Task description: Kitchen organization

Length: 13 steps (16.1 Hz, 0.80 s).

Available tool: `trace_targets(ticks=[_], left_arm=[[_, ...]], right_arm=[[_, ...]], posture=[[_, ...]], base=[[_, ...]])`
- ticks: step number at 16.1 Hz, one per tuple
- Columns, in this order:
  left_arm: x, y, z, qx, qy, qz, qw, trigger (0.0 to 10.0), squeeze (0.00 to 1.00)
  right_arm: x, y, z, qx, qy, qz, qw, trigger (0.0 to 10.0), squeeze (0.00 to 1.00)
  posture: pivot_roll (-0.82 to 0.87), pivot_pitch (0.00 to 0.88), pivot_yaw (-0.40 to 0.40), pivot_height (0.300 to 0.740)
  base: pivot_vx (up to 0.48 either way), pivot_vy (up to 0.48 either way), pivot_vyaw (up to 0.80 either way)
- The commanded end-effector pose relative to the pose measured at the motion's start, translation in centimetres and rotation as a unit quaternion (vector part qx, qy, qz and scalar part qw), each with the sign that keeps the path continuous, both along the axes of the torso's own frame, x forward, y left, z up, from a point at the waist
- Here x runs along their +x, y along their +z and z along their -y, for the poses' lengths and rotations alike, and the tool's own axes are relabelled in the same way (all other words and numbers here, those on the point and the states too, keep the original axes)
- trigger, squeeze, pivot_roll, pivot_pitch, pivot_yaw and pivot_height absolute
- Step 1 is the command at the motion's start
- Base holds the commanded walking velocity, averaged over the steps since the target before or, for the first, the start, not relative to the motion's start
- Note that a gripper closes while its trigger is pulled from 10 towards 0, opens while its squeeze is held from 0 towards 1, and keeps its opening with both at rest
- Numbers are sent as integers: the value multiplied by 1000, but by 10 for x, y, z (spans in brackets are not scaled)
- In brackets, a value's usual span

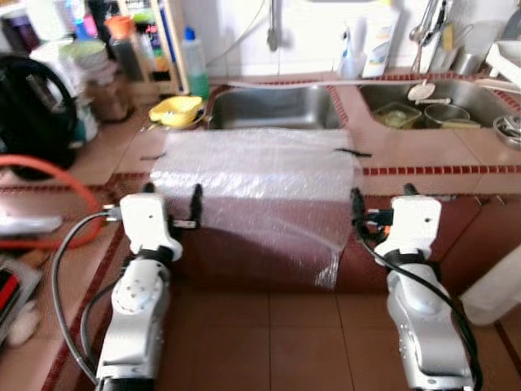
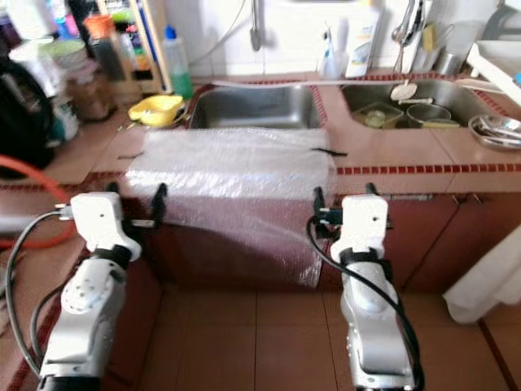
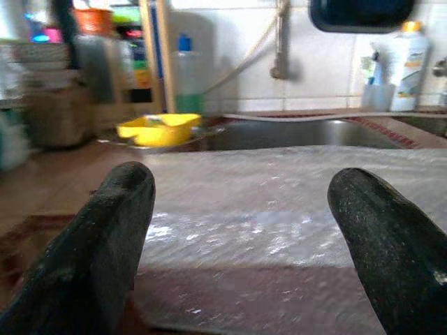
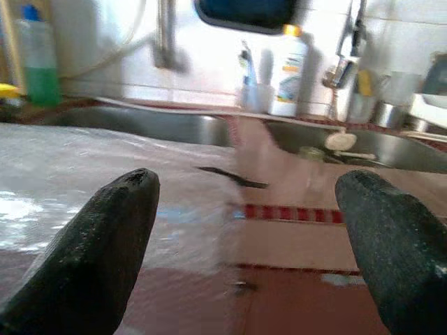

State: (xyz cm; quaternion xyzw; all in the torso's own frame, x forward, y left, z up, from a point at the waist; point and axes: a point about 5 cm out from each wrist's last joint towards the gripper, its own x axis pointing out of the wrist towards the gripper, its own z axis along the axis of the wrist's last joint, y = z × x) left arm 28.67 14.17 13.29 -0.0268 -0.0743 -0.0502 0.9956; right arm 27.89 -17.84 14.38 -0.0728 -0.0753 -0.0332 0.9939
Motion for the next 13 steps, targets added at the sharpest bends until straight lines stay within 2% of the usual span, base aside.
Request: trace_targets(ticks=[1, 7, 10, 13], left_arm=[[1, 2, -8, 11, 9, 1, 1000, 10000, 0], [1, 0, -7, 10, 5, -4, 1000, 10000, 0], [1, -1, -6, 10, 1, -6, 1000, 10000, 0], [1, -1, -5, 9, 5, -7, 1000, 10000, 0]], right_arm=[[1, 9, -4, 5, 2, 19, 1000, 10000, 0], [1, 6, -4, 14, -2, 12, 1000, 10000, 0], [1, 7, -4, 16, -2, 12, 1000, 10000, 0], [1, 6, -3, 16, -6, 11, 1000, 10000, 0]], posture=[[-29, 7, 62, 740], [-29, 11, 68, 740], [-29, 12, 70, 740], [-29, 13, 70, 740]], base=[[469, 0, 0], [466, 0, 0], [442, 0, -481], [0, 0, -800]])
